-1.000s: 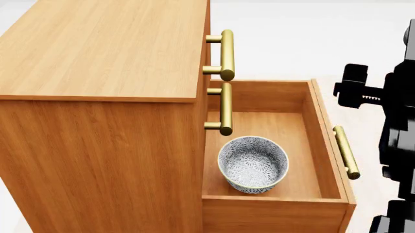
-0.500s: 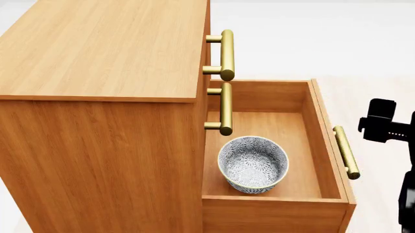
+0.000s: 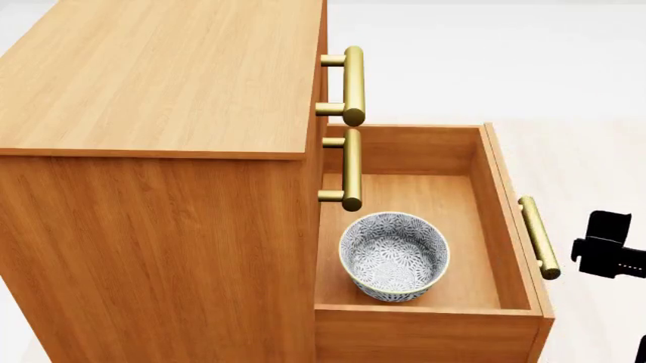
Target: Put the bowl in the bottom drawer of the cabinet and close it.
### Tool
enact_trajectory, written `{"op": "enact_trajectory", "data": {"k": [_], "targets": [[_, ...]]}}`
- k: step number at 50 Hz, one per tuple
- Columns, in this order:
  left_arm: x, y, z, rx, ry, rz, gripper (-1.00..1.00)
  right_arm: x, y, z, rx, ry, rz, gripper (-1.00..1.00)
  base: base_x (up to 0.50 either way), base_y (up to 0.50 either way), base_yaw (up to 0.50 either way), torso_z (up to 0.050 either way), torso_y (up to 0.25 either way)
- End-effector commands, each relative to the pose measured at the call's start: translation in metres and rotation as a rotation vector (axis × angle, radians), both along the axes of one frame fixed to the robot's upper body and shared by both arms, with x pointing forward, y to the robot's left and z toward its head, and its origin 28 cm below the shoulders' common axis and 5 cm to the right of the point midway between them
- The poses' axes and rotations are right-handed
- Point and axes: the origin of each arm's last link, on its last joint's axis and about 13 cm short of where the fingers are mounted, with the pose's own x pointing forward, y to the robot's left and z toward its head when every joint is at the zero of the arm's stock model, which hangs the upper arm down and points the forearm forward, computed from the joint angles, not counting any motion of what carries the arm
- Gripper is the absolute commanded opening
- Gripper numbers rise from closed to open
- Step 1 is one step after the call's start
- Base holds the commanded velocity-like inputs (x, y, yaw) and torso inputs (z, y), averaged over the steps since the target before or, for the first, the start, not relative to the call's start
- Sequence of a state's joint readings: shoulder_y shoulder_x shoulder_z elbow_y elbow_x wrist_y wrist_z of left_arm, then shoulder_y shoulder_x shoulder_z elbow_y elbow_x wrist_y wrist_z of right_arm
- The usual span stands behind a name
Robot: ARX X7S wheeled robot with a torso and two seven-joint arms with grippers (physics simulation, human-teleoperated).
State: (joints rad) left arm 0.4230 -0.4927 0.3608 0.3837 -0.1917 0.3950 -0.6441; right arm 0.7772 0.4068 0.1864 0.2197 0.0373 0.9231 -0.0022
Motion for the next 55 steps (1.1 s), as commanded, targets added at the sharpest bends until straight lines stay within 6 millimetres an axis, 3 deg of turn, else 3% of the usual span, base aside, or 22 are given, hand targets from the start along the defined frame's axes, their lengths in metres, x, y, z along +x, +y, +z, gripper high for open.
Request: {"op": "enact_trajectory", "data": {"k": [1, 29, 30, 31, 32, 33, 35, 55], "targets": [[0.000, 0.000, 0.000, -0.001, -0.002, -0.002, 1.00, -0.008, -0.002, -0.018, 0.006, 0.024, -0.022, 1.00, 0.00, 0.00, 0.00, 0.000, 0.000], [-0.001, -0.001, -0.001, 0.030, 0.003, -0.011, 1.00, -0.021, -0.004, -0.055, 0.014, 0.085, -0.035, 1.00, 0.00, 0.00, 0.00, 0.000, 0.000], [0.077, 0.000, -0.018, 0.008, 0.055, -0.012, 1.00, -0.080, 0.085, -0.148, -0.021, -0.173, 0.225, 1.00, 0.00, 0.00, 0.00, 0.000, 0.000], [0.044, 0.000, -0.001, 0.026, -0.084, -0.002, 1.00, -0.059, 0.021, -0.125, -0.084, -0.077, 0.075, 1.00, 0.00, 0.00, 0.00, 0.000, 0.000], [0.012, 0.000, 0.005, 0.040, -0.044, 0.006, 1.00, -0.036, -0.006, -0.080, -0.122, -0.091, 0.018, 1.00, 0.00, 0.00, 0.00, 0.000, 0.000], [0.001, 0.000, -0.002, 0.039, 0.006, 0.003, 1.00, -0.014, -0.005, -0.044, -0.067, -0.109, -0.009, 1.00, 0.00, 0.00, 0.00, 0.000, 0.000], [0.000, -0.001, -0.002, 0.045, 0.007, -0.002, 1.00, -0.021, -0.003, -0.054, 0.011, 0.079, -0.034, 1.00, 0.00, 0.00, 0.00, 0.000, 0.000], [0.000, -0.001, -0.004, 0.061, 0.015, 0.007, 1.00, -0.017, -0.010, -0.073, 0.040, 0.136, -0.065, 1.00, 0.00, 0.00, 0.00, 0.000, 0.000]]}}
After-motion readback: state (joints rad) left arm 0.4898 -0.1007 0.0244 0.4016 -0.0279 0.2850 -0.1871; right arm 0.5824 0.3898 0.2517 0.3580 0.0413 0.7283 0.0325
